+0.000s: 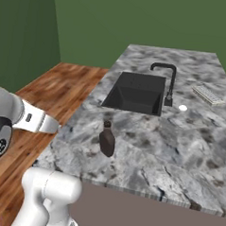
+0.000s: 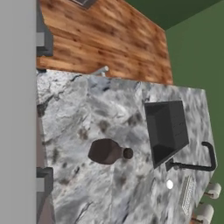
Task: Move the syrup bottle and shaker from the cabinet to the dining counter.
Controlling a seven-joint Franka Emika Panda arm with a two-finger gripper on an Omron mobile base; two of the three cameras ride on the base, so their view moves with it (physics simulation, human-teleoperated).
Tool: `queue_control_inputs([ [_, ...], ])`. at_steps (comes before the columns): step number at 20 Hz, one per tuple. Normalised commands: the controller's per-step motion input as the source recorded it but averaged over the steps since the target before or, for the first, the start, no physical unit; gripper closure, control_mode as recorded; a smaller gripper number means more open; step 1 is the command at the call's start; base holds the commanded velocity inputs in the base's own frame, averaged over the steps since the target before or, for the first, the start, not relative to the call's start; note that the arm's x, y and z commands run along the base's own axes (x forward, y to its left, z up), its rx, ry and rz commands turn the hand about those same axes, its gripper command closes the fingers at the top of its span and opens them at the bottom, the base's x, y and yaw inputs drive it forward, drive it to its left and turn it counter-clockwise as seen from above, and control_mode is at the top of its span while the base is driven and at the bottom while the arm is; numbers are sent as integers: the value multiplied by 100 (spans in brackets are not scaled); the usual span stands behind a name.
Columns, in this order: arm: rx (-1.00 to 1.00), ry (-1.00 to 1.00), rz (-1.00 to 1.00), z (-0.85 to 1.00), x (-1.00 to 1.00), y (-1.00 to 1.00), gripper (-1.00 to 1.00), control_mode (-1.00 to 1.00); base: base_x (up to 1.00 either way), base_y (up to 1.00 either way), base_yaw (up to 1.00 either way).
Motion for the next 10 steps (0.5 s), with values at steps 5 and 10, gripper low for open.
queue_control_inputs([
  [5, 0, 0, 0, 0, 0, 0, -100, 100, -6, 14, 9],
  [10, 0, 0, 0, 0, 0, 0, -100, 100, -57, 65, 66],
])
